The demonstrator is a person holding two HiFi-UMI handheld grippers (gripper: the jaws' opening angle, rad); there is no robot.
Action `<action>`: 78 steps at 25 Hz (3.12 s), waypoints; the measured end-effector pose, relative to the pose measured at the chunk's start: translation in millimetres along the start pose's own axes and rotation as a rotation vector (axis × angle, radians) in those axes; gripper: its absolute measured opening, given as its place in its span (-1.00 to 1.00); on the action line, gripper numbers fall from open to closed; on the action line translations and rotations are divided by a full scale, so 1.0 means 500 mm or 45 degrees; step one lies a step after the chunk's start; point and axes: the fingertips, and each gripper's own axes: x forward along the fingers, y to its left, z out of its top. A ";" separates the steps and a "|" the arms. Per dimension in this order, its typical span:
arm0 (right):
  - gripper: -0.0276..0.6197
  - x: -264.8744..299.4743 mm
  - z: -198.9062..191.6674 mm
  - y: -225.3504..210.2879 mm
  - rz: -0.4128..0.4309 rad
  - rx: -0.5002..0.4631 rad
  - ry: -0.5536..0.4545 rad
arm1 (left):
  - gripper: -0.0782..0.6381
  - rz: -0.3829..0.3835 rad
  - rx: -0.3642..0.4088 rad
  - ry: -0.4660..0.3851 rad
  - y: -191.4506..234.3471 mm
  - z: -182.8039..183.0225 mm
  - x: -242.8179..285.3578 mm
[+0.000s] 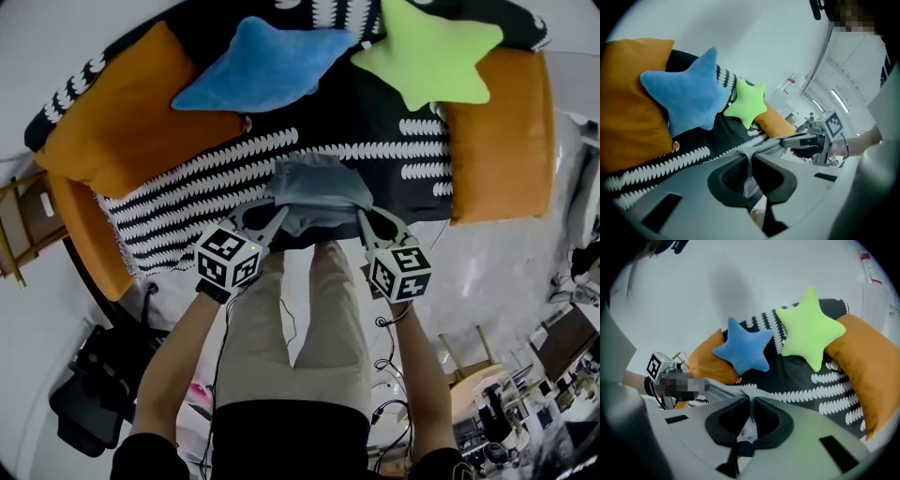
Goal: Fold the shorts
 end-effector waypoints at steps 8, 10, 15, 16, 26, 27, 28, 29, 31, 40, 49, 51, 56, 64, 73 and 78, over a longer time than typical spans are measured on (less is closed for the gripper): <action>-0.81 -0.040 0.228 -0.032 -0.044 -0.182 -0.197 | -0.69 -0.022 0.319 -0.080 -0.005 0.230 0.000; -0.81 -0.056 0.273 -0.040 -0.058 -0.201 -0.265 | -0.69 -0.015 0.363 -0.126 -0.015 0.280 -0.002; -0.80 -0.046 0.253 -0.061 -0.080 -0.262 -0.326 | -0.69 0.022 0.403 -0.128 -0.001 0.270 0.037; -0.80 -0.029 0.227 -0.062 -0.085 -0.272 -0.310 | -0.69 0.031 0.409 -0.110 0.011 0.247 0.046; -0.79 0.101 -0.144 -0.076 -0.114 -0.280 0.106 | -0.69 0.036 0.274 0.245 0.054 -0.116 0.138; -0.79 0.105 -0.171 -0.070 -0.101 -0.255 0.125 | -0.69 0.039 0.247 0.272 0.056 -0.145 0.137; -0.78 0.108 -0.196 -0.063 -0.089 -0.240 0.140 | -0.69 0.043 0.222 0.291 0.057 -0.170 0.133; -0.78 0.108 -0.219 -0.055 -0.081 -0.233 0.153 | -0.69 0.047 0.198 0.302 0.056 -0.191 0.128; -0.78 0.106 -0.260 -0.048 -0.074 -0.212 0.183 | -0.68 0.052 0.160 0.315 0.051 -0.225 0.125; -0.79 0.125 -0.349 -0.077 -0.047 -0.108 0.312 | -0.68 0.102 0.084 0.445 0.070 -0.317 0.151; -0.84 0.104 -0.424 -0.073 -0.051 -0.033 0.343 | -0.68 0.102 0.042 0.457 0.051 -0.376 0.145; -0.84 0.108 -0.437 -0.072 -0.060 0.008 0.373 | -0.59 0.112 0.034 0.497 0.057 -0.393 0.145; -0.40 0.116 -0.557 -0.093 0.013 0.151 0.610 | -0.14 0.061 -0.113 0.756 0.066 -0.520 0.140; -0.83 0.108 -0.311 -0.162 0.010 0.299 0.146 | -0.32 0.022 0.062 0.478 0.131 -0.311 0.132; -0.86 0.330 -0.037 -0.233 0.186 0.278 0.072 | -0.58 0.099 0.205 0.430 0.278 -0.066 0.349; -0.86 0.285 0.056 -0.398 -0.147 0.399 -0.136 | -0.49 0.184 0.018 0.237 0.350 0.034 0.326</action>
